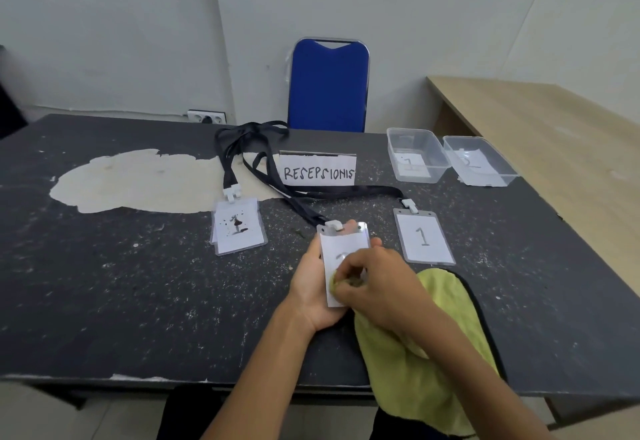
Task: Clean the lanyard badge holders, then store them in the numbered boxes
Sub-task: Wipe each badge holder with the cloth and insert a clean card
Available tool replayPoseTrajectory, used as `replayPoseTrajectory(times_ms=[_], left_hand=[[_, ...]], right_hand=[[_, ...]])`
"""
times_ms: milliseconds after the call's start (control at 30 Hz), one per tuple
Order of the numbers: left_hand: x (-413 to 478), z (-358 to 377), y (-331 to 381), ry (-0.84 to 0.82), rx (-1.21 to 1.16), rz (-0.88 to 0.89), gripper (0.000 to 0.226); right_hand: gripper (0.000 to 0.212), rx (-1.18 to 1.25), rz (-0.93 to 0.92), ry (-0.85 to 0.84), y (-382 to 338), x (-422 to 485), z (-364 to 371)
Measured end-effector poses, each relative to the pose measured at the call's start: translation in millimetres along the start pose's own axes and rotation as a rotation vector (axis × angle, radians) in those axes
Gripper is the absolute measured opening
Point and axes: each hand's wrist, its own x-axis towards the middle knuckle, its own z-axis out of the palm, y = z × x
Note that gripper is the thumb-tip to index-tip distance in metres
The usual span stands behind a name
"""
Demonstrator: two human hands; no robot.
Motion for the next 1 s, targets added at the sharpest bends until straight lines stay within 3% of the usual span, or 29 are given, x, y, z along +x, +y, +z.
replayPoseTrajectory(times_ms=[100,233,367,600,733,800,900,1000], left_hand=[[1,-3,2,0.016,-0.071,0.033,0.035],[-1,-6,3,0.016,-0.098,0.013,0.038],[0,-7,3,0.009,-0.127,0.028,0.051],[3,-8,4,0.056,-0.078,0.03,0.044],[3,-3,5,0.037,-0.016,0.037,0.034],[2,-5,5,0.039,-0.047,0.068,0.036],[1,-8,5,0.032,-0.132,0.095,0.039],[3,-5,3,0.049,-0.038,0.118,0.061]], right_hand=[[0.016,-0.09,-0.052,0.192,-8,14,10],[0.019,-0.016,-0.114,0.184,-14,13,24],[0.017,-0.119,-0.095,0.334,-12,27,26],[0.021,0.014,-0.1,0.137,-6,-8,23],[0.017,-0.141,-0.077,0.242,4,-5,18],[0.017,-0.101,-0.088,0.251,-3,-2,21],[0.018,0.013,-0.161,0.134,-8,-16,24],[0.02,-0.04,-0.159,0.085,9,-30,16]])
